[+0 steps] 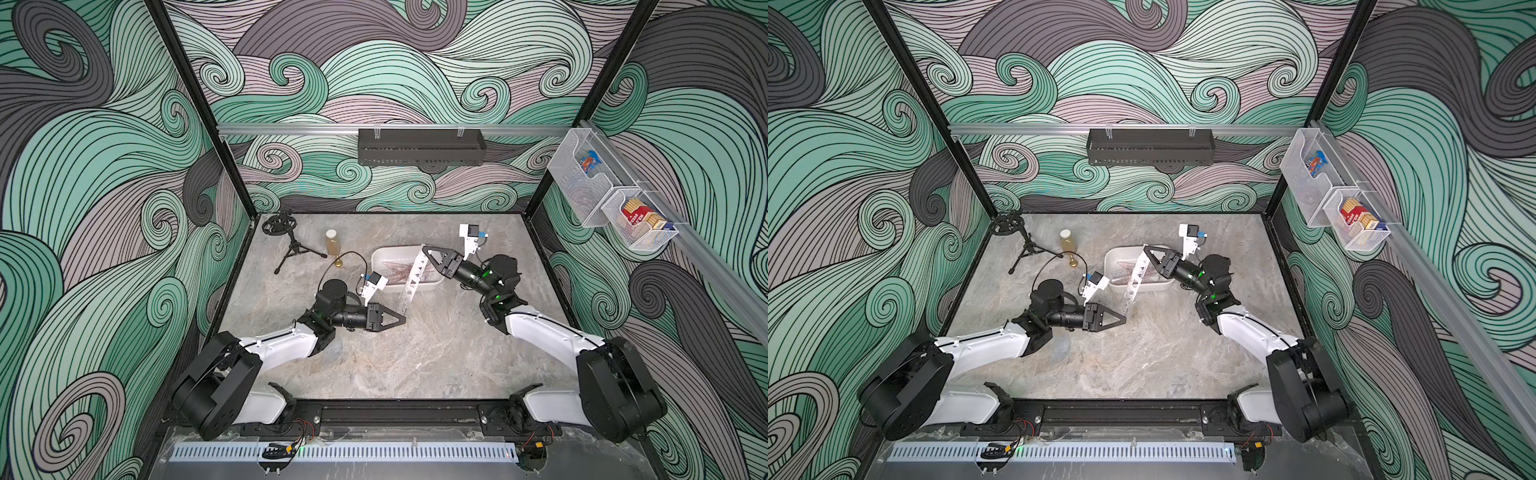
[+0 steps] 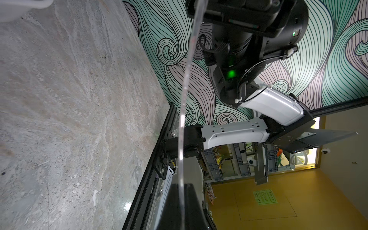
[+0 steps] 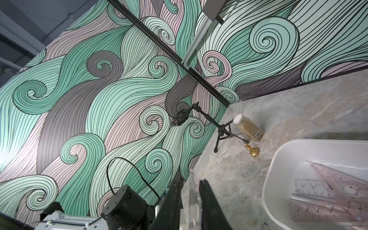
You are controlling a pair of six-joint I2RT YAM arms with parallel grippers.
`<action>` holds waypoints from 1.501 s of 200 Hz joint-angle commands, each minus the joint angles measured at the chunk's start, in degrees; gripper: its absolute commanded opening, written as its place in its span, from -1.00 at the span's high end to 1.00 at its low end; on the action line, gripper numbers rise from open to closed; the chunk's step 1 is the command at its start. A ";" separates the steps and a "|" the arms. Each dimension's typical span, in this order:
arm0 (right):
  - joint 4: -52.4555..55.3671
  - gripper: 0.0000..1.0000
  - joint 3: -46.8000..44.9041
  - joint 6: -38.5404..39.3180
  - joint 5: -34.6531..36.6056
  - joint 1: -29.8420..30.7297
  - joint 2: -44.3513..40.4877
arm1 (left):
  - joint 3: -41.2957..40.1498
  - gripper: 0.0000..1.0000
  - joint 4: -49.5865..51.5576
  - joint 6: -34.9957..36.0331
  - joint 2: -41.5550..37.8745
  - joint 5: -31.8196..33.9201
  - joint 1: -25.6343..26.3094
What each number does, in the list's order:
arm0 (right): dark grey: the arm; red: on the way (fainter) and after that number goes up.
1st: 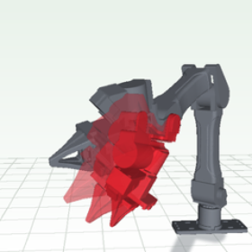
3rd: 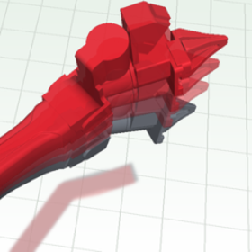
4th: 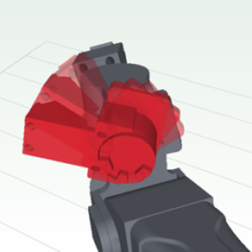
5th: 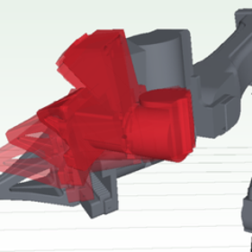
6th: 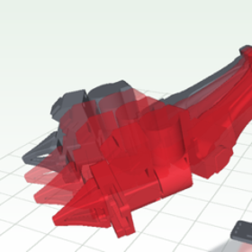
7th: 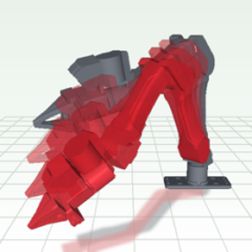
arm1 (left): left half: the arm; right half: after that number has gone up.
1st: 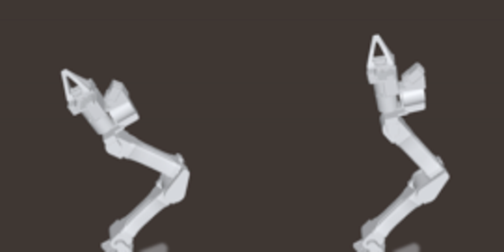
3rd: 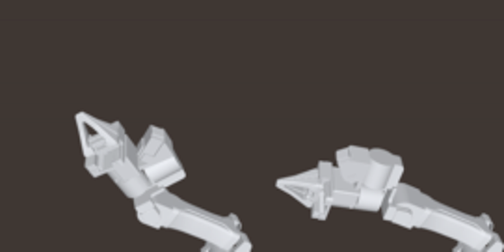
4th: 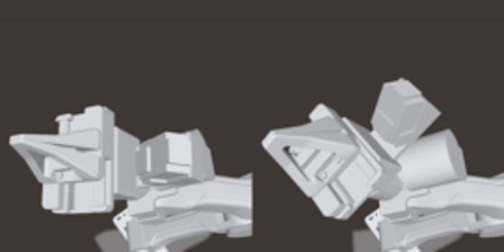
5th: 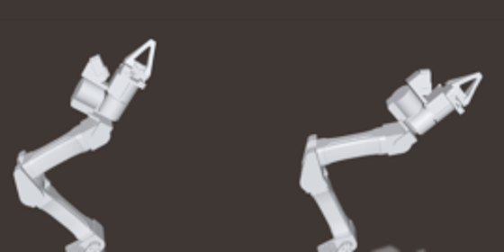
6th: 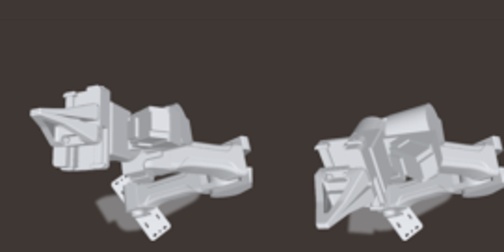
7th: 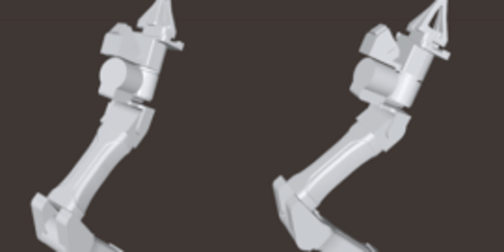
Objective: Put the scattered rulers into the storage box
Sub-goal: Pick up the ruler from the center of the board, then place the ruler in the storage box.
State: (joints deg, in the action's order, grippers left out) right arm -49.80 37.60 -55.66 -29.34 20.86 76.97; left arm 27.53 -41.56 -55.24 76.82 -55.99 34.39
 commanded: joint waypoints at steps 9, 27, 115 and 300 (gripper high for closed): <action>-0.26 0.93 0.80 1.32 -2.12 -0.84 0.12 | -0.07 1.00 2.54 2.61 -1.68 -0.54 -0.03; 2.07 1.00 1.23 2.77 -1.25 -1.42 -0.32 | 1.61 0.90 8.64 6.85 -2.44 0.83 -0.45; -0.93 1.00 5.13 3.80 32.35 -1.54 5.89 | 17.39 -0.71 53.50 31.30 -10.95 35.87 -10.73; -13.04 0.94 11.34 8.99 40.68 7.65 31.41 | 18.26 -0.73 57.56 33.26 -8.23 45.11 -11.01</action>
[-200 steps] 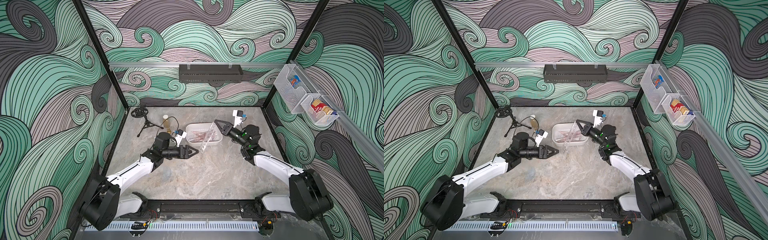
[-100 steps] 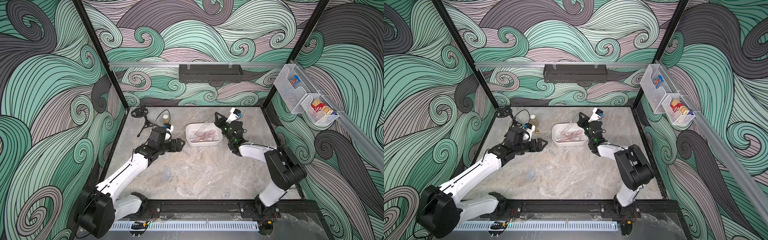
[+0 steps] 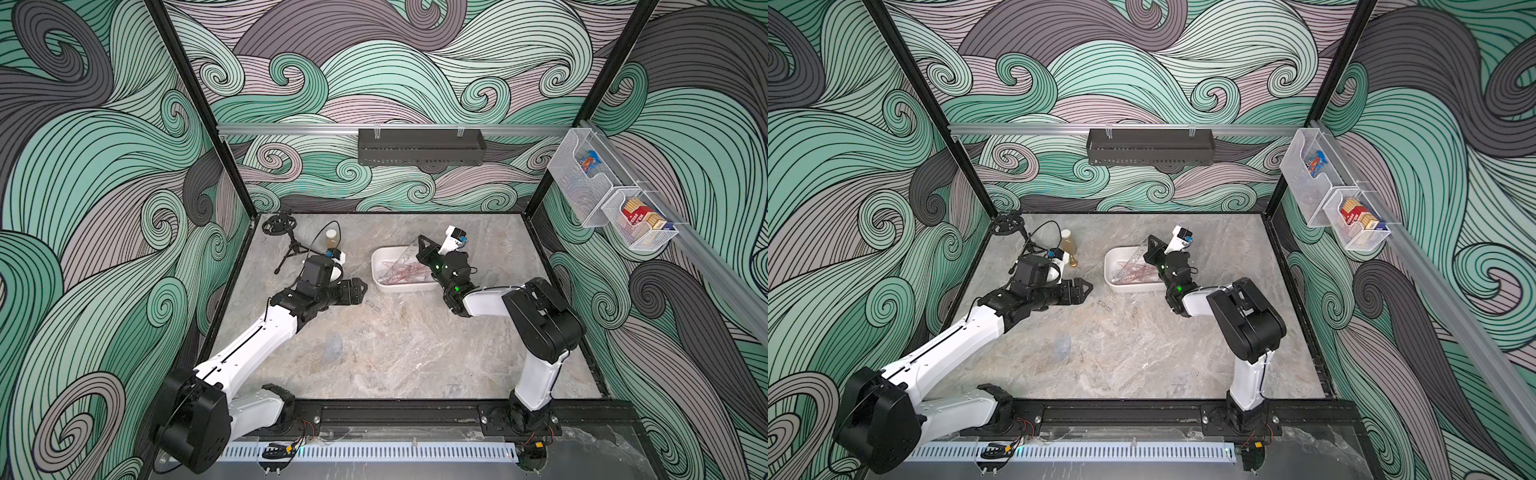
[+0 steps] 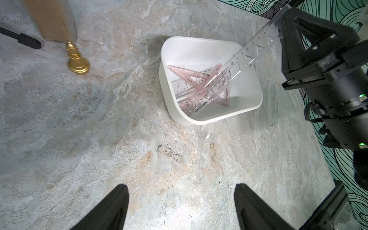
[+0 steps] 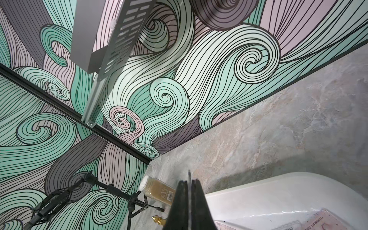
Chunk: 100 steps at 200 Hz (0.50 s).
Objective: Put the scattered rulers into the storage box
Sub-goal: Place the ruler in the storage box.
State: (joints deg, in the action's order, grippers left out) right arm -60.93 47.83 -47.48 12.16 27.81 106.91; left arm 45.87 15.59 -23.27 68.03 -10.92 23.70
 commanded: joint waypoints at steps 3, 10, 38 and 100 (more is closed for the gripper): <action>-1.92 0.93 1.05 0.81 -1.04 0.75 1.66 | -0.08 -0.73 0.43 1.25 0.54 0.11 -0.28; -2.13 0.90 0.81 0.94 -1.55 1.11 2.04 | -0.16 -0.73 0.40 1.28 0.57 0.34 -0.37; -2.44 0.81 -0.98 1.47 -1.73 1.84 2.77 | -0.04 -0.74 0.31 1.47 1.11 0.62 -0.41; 1.72 0.10 -0.48 7.77 -3.13 -1.20 -1.68 | 0.35 -0.75 1.25 -0.08 1.84 1.33 -1.34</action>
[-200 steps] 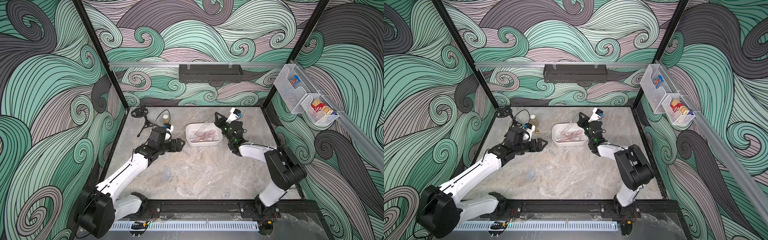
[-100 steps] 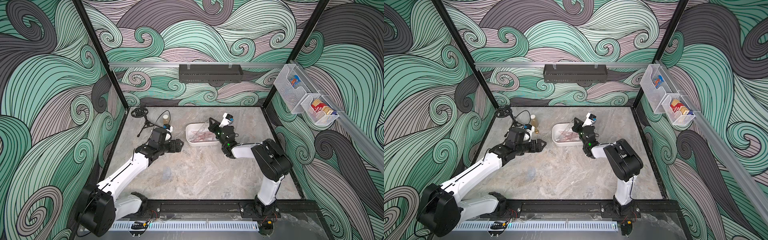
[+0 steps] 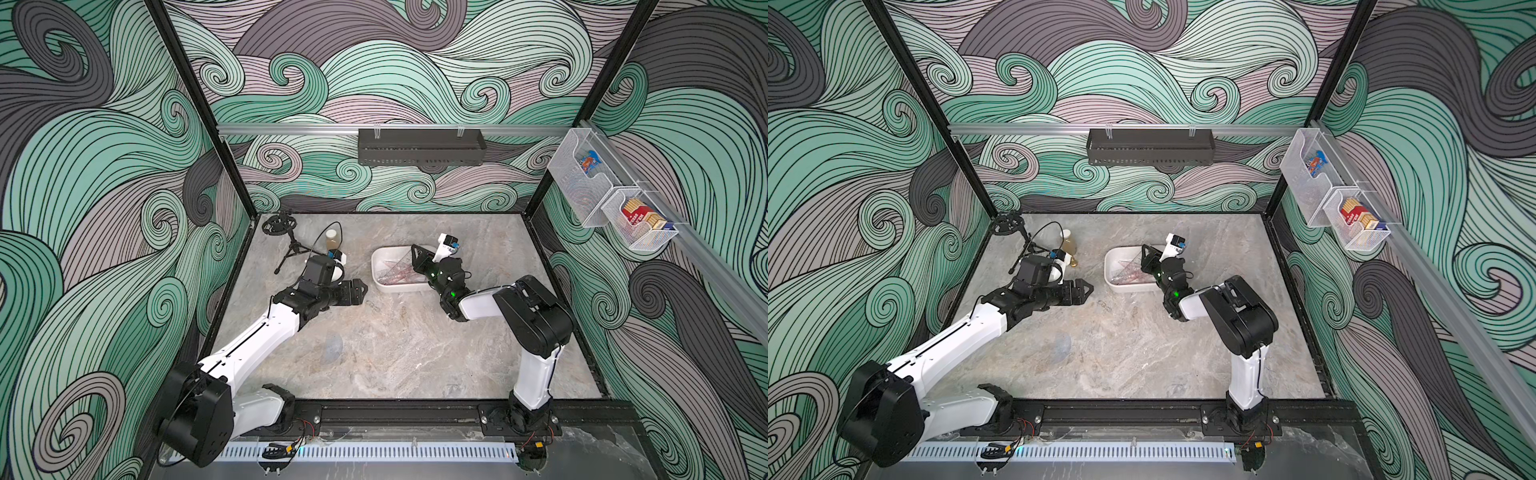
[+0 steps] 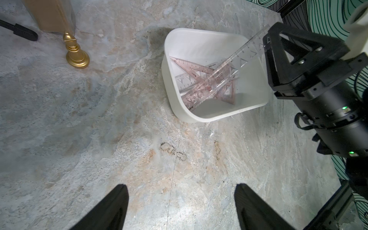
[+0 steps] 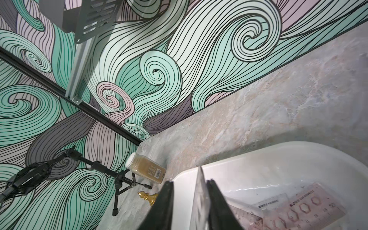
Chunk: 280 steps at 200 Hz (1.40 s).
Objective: Put the scattered rulers into the storage box
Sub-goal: Place the ruler in the storage box, then pick up the ruler from the center of the board.
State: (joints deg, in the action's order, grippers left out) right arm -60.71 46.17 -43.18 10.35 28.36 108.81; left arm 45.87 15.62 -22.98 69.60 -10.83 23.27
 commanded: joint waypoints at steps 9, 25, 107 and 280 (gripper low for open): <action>2.91 -0.02 1.79 4.03 -2.69 -2.48 -4.64 | 0.45 -0.75 2.19 -1.50 0.36 1.98 -1.32; 6.26 -0.22 2.58 5.05 -4.12 -3.51 -6.85 | 0.39 -0.75 4.21 -3.55 0.66 3.33 -2.48; 14.34 -0.29 -13.84 5.53 -12.71 -0.36 -27.28 | -10.20 -0.74 8.43 -18.01 -1.43 9.16 -5.69; 14.54 -0.19 -26.42 5.36 -16.62 9.96 -34.40 | -21.89 -0.80 11.00 -34.54 -6.31 7.36 6.39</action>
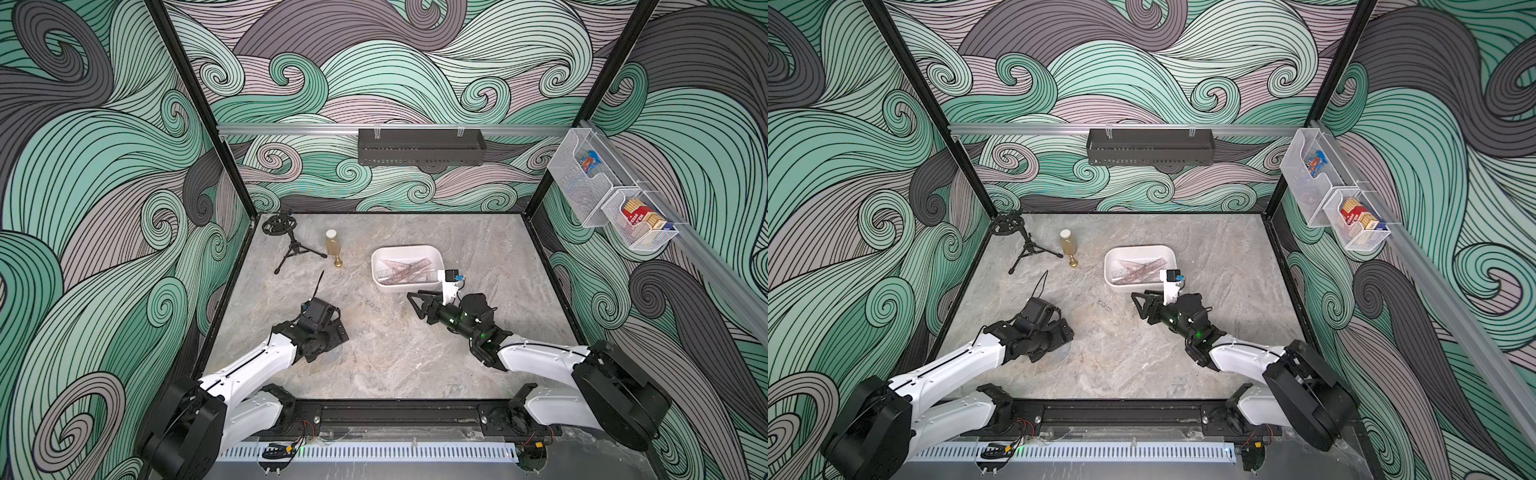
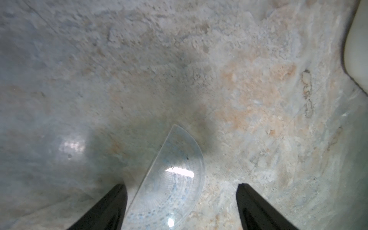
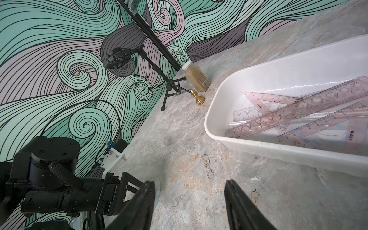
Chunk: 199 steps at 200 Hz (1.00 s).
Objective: Put the scattered rulers into the storage box
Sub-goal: Pick up the ruler from the center of the board.
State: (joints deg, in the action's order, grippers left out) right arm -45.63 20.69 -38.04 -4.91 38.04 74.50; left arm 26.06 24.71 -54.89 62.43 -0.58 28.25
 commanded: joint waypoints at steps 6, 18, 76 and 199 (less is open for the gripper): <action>-1.04 -0.19 -1.12 -0.05 -1.85 0.30 0.28 | -2.10 -0.80 1.44 -2.99 0.70 -3.35 1.73; -1.72 -0.17 -1.52 -0.48 -2.68 0.28 1.02 | -2.14 -0.79 0.75 -4.02 1.00 -4.15 2.60; -6.06 0.03 -4.31 -0.74 -9.78 1.96 4.66 | -5.64 -0.77 -2.42 -8.83 -2.25 -6.96 6.20; -8.87 0.22 2.07 0.12 -17.54 6.96 18.82 | -1.05 -0.47 -5.25 -3.00 8.23 1.98 6.20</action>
State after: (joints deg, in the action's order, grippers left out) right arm -52.90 21.32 -38.68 -20.56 44.64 92.07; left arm 26.22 15.40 -59.46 67.18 -1.45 34.26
